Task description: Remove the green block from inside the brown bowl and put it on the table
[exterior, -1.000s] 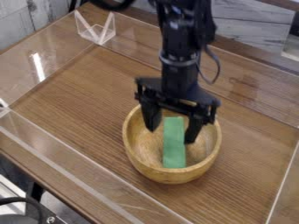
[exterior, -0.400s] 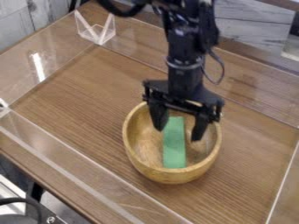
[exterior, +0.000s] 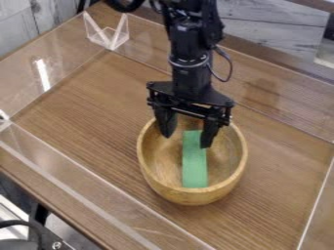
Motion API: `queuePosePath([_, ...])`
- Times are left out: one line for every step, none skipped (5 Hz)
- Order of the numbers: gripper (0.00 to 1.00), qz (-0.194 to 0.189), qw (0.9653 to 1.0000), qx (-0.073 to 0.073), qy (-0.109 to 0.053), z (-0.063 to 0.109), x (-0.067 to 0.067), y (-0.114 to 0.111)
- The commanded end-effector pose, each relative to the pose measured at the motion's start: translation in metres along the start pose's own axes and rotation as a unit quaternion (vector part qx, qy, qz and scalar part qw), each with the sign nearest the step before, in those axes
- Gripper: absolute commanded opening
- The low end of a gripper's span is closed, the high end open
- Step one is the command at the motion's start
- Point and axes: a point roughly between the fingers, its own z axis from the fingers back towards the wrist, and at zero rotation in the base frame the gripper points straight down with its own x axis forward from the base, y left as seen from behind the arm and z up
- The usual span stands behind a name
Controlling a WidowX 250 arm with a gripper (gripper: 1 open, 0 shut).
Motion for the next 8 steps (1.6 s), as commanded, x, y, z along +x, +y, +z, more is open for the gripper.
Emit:
queuePosePath([1.00, 0.019, 0.9998, -0.004, -0.012, 0.005, 0.001, -0.010])
queuePosePath([1.00, 0.034, 0.9993, -0.005, -0.011, 0.004, -0.002, -0.021])
queuePosePath([1.00, 0.011, 0.9999, -0.005, -0.007, 0.004, -0.006, -0.032])
queuePosePath([0.00, 0.009, 0.9999, -0.004, -0.004, -0.007, 0.000, -0.042])
queuePosePath([0.00, 0.004, 1.0000, -0.002, 0.000, -0.014, 0.005, -0.052])
queuePosePath([0.00, -0.008, 1.0000, 0.003, -0.004, 0.006, 0.006, -0.054])
queuePosePath([0.00, -0.020, 0.9997, -0.003, -0.013, 0.038, 0.009, -0.056])
queuePosePath([0.00, 0.010, 0.9994, -0.019, -0.026, 0.067, 0.005, -0.052])
